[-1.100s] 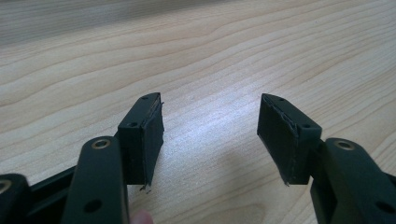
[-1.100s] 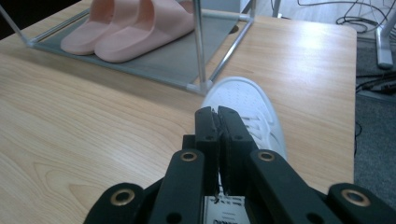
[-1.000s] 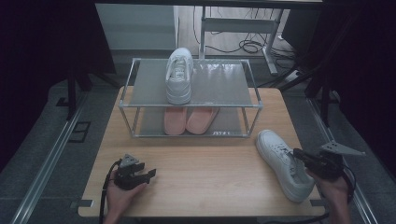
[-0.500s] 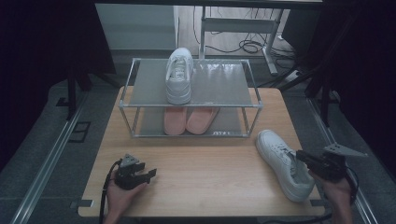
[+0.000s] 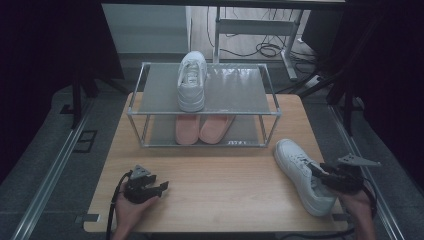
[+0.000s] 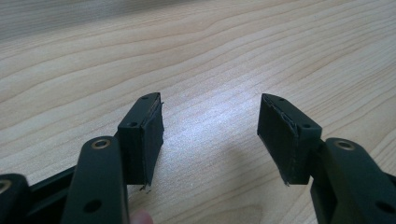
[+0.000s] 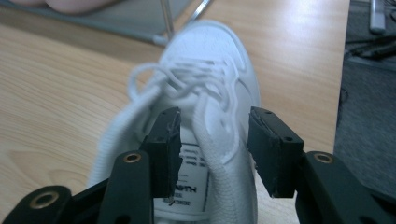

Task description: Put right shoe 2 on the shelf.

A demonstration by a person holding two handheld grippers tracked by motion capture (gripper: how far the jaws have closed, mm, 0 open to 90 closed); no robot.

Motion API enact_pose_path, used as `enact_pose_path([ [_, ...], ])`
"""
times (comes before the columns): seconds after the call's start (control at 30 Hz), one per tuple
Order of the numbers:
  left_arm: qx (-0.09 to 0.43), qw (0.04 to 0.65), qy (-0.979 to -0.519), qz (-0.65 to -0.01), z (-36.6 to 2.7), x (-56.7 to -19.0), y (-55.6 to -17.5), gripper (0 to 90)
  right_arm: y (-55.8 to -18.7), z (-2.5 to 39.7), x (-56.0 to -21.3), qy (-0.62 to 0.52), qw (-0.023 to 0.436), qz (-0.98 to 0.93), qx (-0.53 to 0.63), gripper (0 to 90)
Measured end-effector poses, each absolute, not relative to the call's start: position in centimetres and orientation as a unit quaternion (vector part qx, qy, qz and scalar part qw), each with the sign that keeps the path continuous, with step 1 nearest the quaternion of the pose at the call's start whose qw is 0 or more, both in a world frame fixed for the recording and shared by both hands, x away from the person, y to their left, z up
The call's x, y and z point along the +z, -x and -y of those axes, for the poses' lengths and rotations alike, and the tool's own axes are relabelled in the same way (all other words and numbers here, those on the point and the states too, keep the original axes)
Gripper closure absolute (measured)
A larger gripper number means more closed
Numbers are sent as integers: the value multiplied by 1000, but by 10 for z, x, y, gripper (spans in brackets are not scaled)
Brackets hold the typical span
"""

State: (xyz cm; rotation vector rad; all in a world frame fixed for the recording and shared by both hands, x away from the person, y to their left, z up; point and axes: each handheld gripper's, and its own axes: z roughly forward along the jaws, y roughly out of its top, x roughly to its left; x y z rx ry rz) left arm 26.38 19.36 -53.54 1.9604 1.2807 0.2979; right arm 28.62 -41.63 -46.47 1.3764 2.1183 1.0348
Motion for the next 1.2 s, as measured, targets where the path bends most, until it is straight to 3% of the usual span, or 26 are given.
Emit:
enact_pose_path([
  [0.23,116,380,-769,-501,-193,-536,-264,409,-293,416,-478,-513,203,-759,347,569],
  [0.7,117,381,-768,-501,-193,-535,-264,409,-294,418,-480,-527,217,-749,337,775],
  [1.2,119,381,-768,-501,-195,-535,-264,409,-293,419,-481,-532,215,-729,374,814],
])
